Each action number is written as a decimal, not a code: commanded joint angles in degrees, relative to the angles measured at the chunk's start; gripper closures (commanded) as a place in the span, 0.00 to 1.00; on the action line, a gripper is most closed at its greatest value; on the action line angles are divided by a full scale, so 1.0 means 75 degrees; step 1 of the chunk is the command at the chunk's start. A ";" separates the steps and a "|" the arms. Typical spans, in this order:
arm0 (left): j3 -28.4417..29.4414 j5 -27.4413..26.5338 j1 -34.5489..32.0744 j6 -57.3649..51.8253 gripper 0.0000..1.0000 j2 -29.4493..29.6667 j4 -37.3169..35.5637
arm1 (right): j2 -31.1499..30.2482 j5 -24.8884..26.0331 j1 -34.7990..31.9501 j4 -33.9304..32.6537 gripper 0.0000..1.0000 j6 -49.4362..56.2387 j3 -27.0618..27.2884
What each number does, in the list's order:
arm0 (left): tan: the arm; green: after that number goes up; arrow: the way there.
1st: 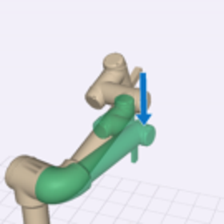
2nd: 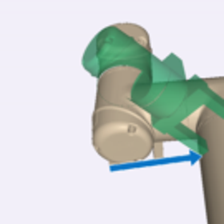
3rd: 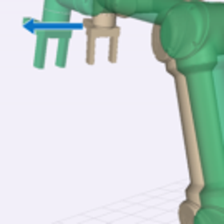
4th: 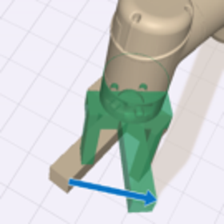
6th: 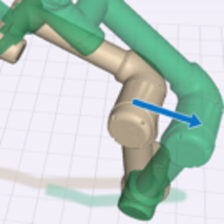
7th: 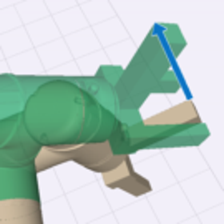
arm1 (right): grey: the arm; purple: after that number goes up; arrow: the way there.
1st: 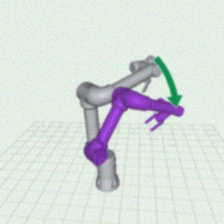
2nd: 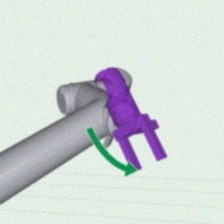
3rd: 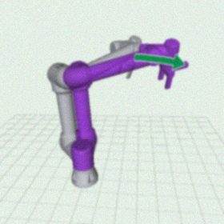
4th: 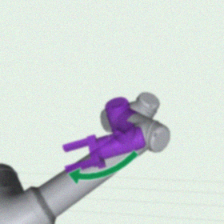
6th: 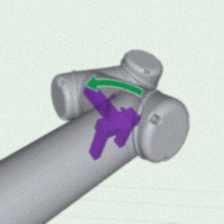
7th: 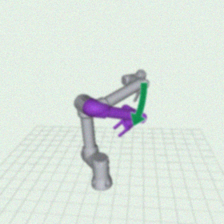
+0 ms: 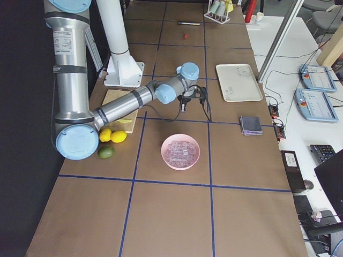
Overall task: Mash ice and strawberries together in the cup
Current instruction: 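Carry the ice cube with the right gripper into the blue cup and release, then move the right gripper back to the pink bowl, then grasp a third ice cube from the pink bowl with the right gripper, then carry the ice cube with the right gripper into the blue cup and release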
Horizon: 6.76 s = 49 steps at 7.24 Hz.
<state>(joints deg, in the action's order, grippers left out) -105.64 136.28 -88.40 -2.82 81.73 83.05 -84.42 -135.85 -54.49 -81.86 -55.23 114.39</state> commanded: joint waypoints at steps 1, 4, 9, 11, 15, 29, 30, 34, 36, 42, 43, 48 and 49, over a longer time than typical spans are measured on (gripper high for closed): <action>0.0000 -0.0007 0.0010 -0.0022 0.00 0.0001 0.0012 | 0.1897 0.0857 0.1702 -0.0007 1.00 -0.2890 -0.0052; 0.0000 -0.0007 0.0010 -0.0022 0.00 0.0001 0.0036 | 0.4150 0.2746 0.3150 0.0005 1.00 -0.4856 -0.1536; 0.0000 -0.0018 -0.0002 -0.0022 0.00 0.0001 0.0047 | 0.4248 0.3043 0.3305 0.0310 0.41 -0.4882 -0.2033; 0.0000 -0.0030 -0.0002 -0.0022 0.00 -0.0011 0.0047 | 0.4249 0.3043 0.3340 0.0298 0.01 -0.4917 -0.2092; -0.0047 -0.0030 -0.0002 -0.0034 0.00 -0.0116 0.0059 | 0.2148 0.1853 0.1999 0.0216 0.00 -0.3301 -0.0479; -0.0844 -0.0030 0.0010 0.0001 0.00 -0.0867 0.0059 | -0.1224 0.1766 -0.1243 0.0310 0.00 0.6556 -0.1833; -0.0844 -0.0030 0.0010 0.0001 0.00 -0.0867 0.0059 | -0.1247 0.1743 -0.1242 0.0310 0.00 0.6440 -0.1845; -0.0856 -0.0030 0.0010 -0.0010 0.00 -0.0867 0.0059 | -0.1248 0.1719 -0.1032 0.0310 0.01 0.6075 -0.1846; -0.0856 -0.0076 0.0010 -0.0010 0.00 -0.0867 0.0059 | -0.1248 0.1731 -0.0973 0.0310 0.12 0.6005 -0.1857; -0.0867 -0.0077 0.0010 -0.0010 0.00 -0.0843 0.0059 | -0.1377 0.1696 -0.1008 0.0310 1.00 0.5911 -0.1776; -0.0914 -0.0077 0.0010 0.0001 0.00 -0.0855 0.0059 | -0.1307 0.1684 -0.1008 0.0298 1.00 0.5818 -0.1532; -0.1067 -0.0089 -0.0002 -0.0010 0.00 -0.0855 0.0036 | 0.0490 0.0886 0.0390 -0.0100 1.00 -0.0024 0.0392; -0.1055 -0.0089 -0.0002 -0.0022 0.00 -0.0855 0.0036 | 0.1450 0.1409 0.1257 -0.0089 1.00 -0.1794 0.0393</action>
<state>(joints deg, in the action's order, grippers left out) -113.66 135.62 -88.42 -2.92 75.32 83.32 -81.75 -128.22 -52.58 -82.59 -52.18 116.81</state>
